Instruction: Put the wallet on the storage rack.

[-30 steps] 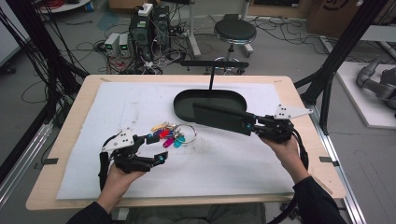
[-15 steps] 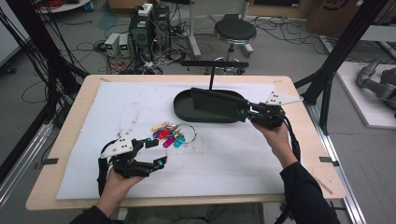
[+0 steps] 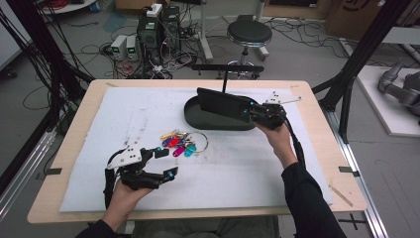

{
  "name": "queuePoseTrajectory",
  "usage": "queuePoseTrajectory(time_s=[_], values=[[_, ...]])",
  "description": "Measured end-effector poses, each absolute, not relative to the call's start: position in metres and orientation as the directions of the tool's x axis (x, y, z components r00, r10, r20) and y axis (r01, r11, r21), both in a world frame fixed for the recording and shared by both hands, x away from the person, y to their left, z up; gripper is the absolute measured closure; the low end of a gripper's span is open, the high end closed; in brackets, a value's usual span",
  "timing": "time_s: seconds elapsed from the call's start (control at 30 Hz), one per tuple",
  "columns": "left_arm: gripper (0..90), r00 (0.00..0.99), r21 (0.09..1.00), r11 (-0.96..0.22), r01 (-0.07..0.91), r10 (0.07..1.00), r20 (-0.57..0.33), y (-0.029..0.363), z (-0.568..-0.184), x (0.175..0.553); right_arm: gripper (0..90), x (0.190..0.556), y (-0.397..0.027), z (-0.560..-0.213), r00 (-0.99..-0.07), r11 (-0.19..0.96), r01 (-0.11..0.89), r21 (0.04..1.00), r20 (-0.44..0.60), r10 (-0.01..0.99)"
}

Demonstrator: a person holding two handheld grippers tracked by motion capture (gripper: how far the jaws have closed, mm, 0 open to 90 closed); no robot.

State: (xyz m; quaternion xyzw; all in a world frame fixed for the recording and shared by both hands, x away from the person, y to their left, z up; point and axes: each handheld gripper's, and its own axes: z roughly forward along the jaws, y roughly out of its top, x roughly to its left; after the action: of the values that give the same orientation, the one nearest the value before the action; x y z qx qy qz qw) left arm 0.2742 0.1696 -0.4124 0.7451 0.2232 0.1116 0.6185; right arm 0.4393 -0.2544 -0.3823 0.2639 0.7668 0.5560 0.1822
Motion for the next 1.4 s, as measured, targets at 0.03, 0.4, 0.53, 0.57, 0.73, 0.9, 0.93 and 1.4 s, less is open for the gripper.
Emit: queuePoseTrajectory(time_s=[0.03,0.4,0.53,0.57,0.73,0.9,0.93,1.4], values=[[26.6,0.875,0.971,-0.138,0.193,0.472,-0.107,0.17,-0.412,0.274,77.4,0.442,-0.254,-0.385,-0.791,0.241,0.203,0.949,0.014,0.611],[26.6,0.876,0.972,-0.134,0.192,0.471,-0.108,0.171,-0.413,0.272,77.4,0.471,-0.243,-0.401,-0.788,0.246,0.219,0.944,0.022,0.615],[26.6,0.876,0.972,-0.135,0.19,0.471,-0.106,0.172,-0.413,0.271,77.3,0.476,-0.238,-0.408,-0.789,0.272,0.217,0.938,0.004,0.614],[26.6,0.876,0.972,-0.135,0.19,0.471,-0.106,0.172,-0.413,0.271,77.3,0.477,-0.237,-0.41,-0.79,0.28,0.216,0.936,-0.001,0.613],[26.6,0.876,0.972,-0.135,0.19,0.471,-0.105,0.174,-0.413,0.271,76.7,0.481,-0.243,-0.414,-0.793,0.275,0.214,0.937,0.003,0.609],[26.6,0.875,0.972,-0.136,0.191,0.472,-0.105,0.173,-0.414,0.27,75.7,0.485,-0.252,-0.419,-0.782,0.305,0.274,0.912,0.027,0.623],[26.6,0.876,0.972,-0.136,0.191,0.471,-0.107,0.173,-0.414,0.27,75.7,0.485,-0.252,-0.419,-0.782,0.305,0.274,0.912,0.027,0.623],[26.6,0.878,0.971,-0.15,0.187,0.469,-0.097,0.173,-0.414,0.27,70.6,0.488,-0.26,-0.429,-0.742,0.356,0.37,0.858,0.042,0.669]])
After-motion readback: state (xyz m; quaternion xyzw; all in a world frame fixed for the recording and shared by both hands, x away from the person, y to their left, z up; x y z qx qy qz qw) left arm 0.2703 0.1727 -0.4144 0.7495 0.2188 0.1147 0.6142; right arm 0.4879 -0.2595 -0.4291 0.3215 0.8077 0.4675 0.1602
